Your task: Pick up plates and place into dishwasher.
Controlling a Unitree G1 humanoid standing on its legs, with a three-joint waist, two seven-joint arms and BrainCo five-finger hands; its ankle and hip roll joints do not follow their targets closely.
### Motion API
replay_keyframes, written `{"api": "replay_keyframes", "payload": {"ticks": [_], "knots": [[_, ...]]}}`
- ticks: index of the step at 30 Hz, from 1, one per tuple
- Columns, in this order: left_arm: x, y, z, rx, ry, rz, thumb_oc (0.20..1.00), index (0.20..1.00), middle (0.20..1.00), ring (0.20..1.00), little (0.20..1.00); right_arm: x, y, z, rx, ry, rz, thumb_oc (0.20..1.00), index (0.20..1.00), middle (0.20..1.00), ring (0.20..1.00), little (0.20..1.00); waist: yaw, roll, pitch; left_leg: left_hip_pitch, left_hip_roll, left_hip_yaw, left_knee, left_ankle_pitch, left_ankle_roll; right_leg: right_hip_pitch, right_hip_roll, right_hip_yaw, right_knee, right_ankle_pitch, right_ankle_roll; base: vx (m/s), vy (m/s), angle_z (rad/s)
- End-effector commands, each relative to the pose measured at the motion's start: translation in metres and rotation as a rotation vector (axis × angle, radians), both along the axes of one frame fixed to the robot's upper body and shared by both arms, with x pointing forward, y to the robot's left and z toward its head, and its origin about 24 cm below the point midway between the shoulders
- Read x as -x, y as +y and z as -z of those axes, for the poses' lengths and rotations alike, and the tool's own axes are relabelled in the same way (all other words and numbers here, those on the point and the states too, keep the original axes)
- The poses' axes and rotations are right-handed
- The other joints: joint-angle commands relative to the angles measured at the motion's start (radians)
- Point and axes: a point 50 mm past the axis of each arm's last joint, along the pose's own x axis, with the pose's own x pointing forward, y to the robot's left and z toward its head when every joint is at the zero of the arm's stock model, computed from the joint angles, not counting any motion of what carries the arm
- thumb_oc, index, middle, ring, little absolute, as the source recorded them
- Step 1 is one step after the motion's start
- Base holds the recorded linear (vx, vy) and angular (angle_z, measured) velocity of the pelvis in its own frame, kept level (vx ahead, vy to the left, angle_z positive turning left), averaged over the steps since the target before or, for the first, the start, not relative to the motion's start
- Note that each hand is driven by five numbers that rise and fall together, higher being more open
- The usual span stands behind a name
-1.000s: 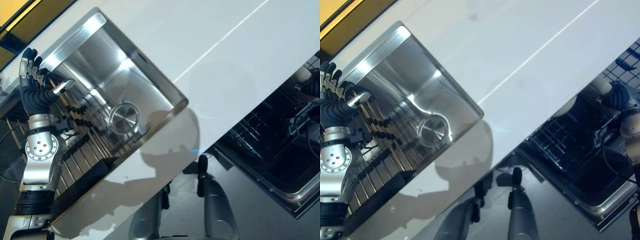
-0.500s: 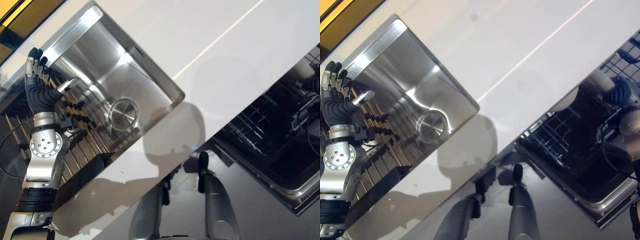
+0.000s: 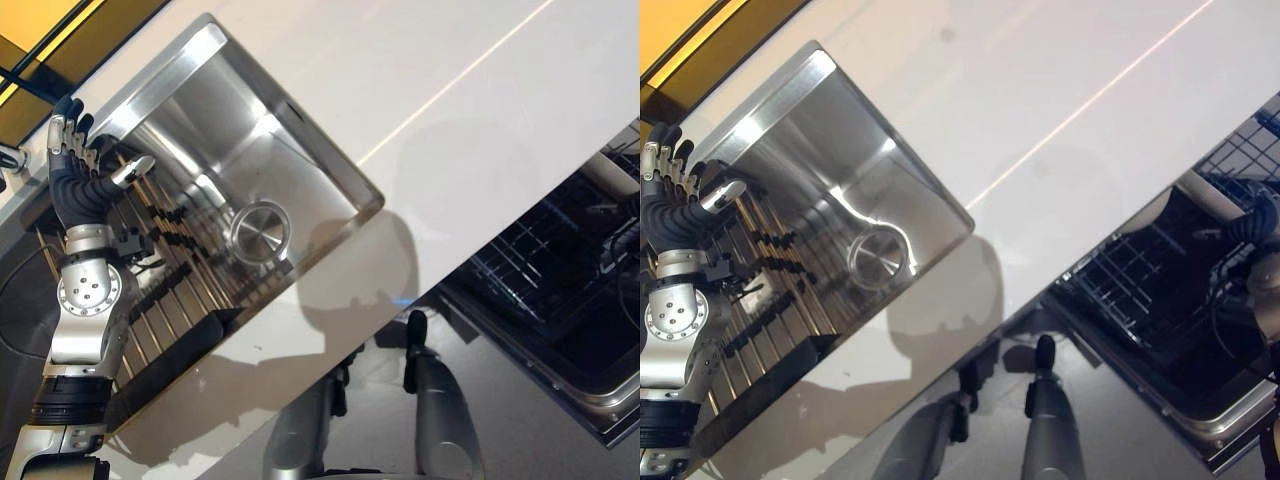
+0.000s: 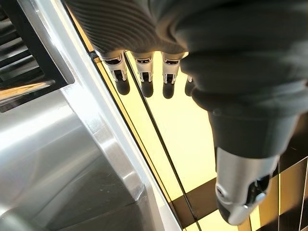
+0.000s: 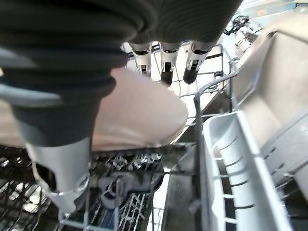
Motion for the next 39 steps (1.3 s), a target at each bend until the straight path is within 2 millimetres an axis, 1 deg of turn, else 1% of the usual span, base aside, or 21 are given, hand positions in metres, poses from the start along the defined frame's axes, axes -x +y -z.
{"api": "replay_keyframes", "payload": {"ticks": [1, 8, 11, 16, 20, 21, 24, 26, 28, 30, 32, 34, 39], "knots": [[0.013, 0.014, -0.015, -0.043, -0.068, -0.027, 1.0, 1.0, 1.0, 1.0, 1.0, -0.001, 0.007, 0.001, 0.022, -0.048, -0.023, 1.0, 1.0, 1.0, 1.0, 1.0, -0.014, -0.058, -0.085, -0.068, 0.013, 0.014, 0.037, 0.003, 0.01, 0.068, 0.001, 0.03, -0.06, -0.082, 0.057, 0.0, 0.0, 0.0], [0.014, 0.016, -0.008, -0.051, -0.041, -0.013, 1.0, 1.0, 1.0, 1.0, 1.0, 0.003, 0.011, 0.008, 0.006, -0.043, -0.027, 1.0, 1.0, 1.0, 1.0, 1.0, -0.018, -0.075, -0.126, -0.024, 0.005, 0.024, 0.024, -0.017, 0.016, 0.117, -0.004, 0.041, -0.097, -0.072, 0.067, 0.0, 0.007, -0.01], [0.013, 0.017, -0.006, -0.05, -0.032, -0.01, 1.0, 1.0, 1.0, 1.0, 1.0, 0.001, 0.014, 0.01, -0.006, -0.05, -0.03, 1.0, 1.0, 1.0, 1.0, 1.0, -0.02, -0.078, -0.139, -0.007, 0.002, 0.026, 0.014, -0.022, 0.017, 0.135, -0.003, 0.048, -0.113, -0.071, 0.069, -0.03, 0.038, -0.04], [0.012, 0.018, 0.003, -0.034, -0.005, 0.004, 1.0, 1.0, 1.0, 1.0, 1.0, 0.002, 0.016, 0.014, -0.009, -0.05, -0.029, 1.0, 1.0, 1.0, 1.0, 1.0, -0.028, -0.078, -0.172, 0.038, -0.007, 0.031, 0.001, -0.037, 0.021, 0.181, -0.006, 0.069, -0.14, -0.068, 0.074, 0.02, 0.065, -0.11], [0.011, 0.018, 0.011, -0.02, 0.021, 0.007, 1.0, 1.0, 1.0, 1.0, 1.0, 0.008, 0.017, 0.012, -0.02, -0.112, -0.013, 1.0, 1.0, 1.0, 1.0, 1.0, -0.04, -0.079, -0.197, 0.07, -0.016, 0.035, 0.003, -0.052, 0.025, 0.209, -0.009, 0.087, -0.146, -0.07, 0.08, 0.06, 0.08, -0.08], [0.012, 0.018, 0.015, -0.011, 0.032, 0.006, 1.0, 1.0, 1.0, 1.0, 1.0, 0.01, 0.018, 0.013, -0.04, -0.158, -0.001, 1.0, 1.0, 1.0, 1.0, 1.0, -0.048, -0.078, -0.208, 0.079, -0.018, 0.038, 0.005, -0.059, 0.026, 0.218, -0.01, 0.095, -0.148, -0.07, 0.082, 0.05, 0.074, -0.06], [0.013, 0.018, 0.024, 0.004, 0.052, 0.008, 1.0, 1.0, 1.0, 1.0, 1.0, 0.016, 0.021, 0.02, -0.126, -0.266, 0.029, 1.0, 1.0, 1.0, 1.0, 1.0, -0.055, -0.078, -0.224, 0.097, -0.02, 0.043, 0.003, -0.069, 0.029, 0.234, -0.01, 0.108, -0.156, -0.072, 0.087, 0.05, 0.075, -0.12], [0.015, 0.017, 0.033, 0.014, 0.066, 0.008, 1.0, 1.0, 1.0, 1.0, 1.0, 0.021, 0.023, 0.029, -0.194, -0.321, 0.053, 1.0, 1.0, 1.0, 1.0, 1.0, -0.061, -0.074, -0.233, 0.11, -0.021, 0.047, 0.0, -0.073, 0.031, 0.242, -0.01, 0.116, -0.158, -0.073, 0.09, 0.05, 0.08, -0.15], [0.016, 0.014, 0.043, 0.027, 0.081, 0.007, 1.0, 1.0, 1.0, 1.0, 1.0, 0.027, 0.025, 0.039, -0.265, -0.377, 0.084, 1.0, 1.0, 1.0, 1.0, 1.0, -0.067, -0.068, -0.242, 0.121, -0.024, 0.049, -0.006, -0.076, 0.033, 0.246, -0.011, 0.126, -0.158, -0.075, 0.093, 0.05, 0.102, -0.1], [0.019, 0.011, 0.056, 0.047, 0.102, 0.004, 1.0, 1.0, 1.0, 1.0, 1.0, 0.034, 0.028, 0.055, -0.338, -0.411, 0.125, 1.0, 1.0, 1.0, 1.0, 1.0, -0.078, -0.05, -0.253, 0.136, -0.03, 0.051, -0.018, -0.078, 0.038, 0.249, -0.012, 0.139, -0.159, -0.077, 0.096, 0.06, 0.14, -0.15], [0.022, 0.009, 0.064, 0.067, 0.114, 0.0, 1.0, 1.0, 1.0, 1.0, 1.0, 0.039, 0.031, 0.063, -0.378, -0.417, 0.137, 1.0, 1.0, 1.0, 1.0, 1.0, -0.085, -0.034, -0.257, 0.146, -0.036, 0.054, -0.024, -0.078, 0.042, 0.248, -0.016, 0.147, -0.154, -0.078, 0.097, 0.05, 0.154, -0.21], [0.024, 0.007, 0.074, 0.094, 0.131, -0.003, 1.0, 1.0, 1.0, 1.0, 1.0, 0.04, 0.034, 0.074, -0.405, -0.396, 0.149, 1.0, 1.0, 1.0, 1.0, 1.0, -0.092, -0.012, -0.262, 0.158, -0.043, 0.058, -0.027, -0.081, 0.046, 0.248, -0.023, 0.155, -0.149, -0.081, 0.099, 0.05, 0.164, -0.05], [0.026, 0.006, 0.085, 0.136, 0.163, -0.003, 1.0, 1.0, 1.0, 1.0, 1.0, 0.041, 0.037, 0.09, -0.448, -0.35, 0.169, 1.0, 1.0, 1.0, 1.0, 1.0, -0.102, 0.027, -0.269, 0.174, -0.056, 0.067, -0.021, -0.091, 0.052, 0.25, -0.042, 0.166, -0.137, -0.086, 0.103, 0.05, 0.112, -0.09]]}}
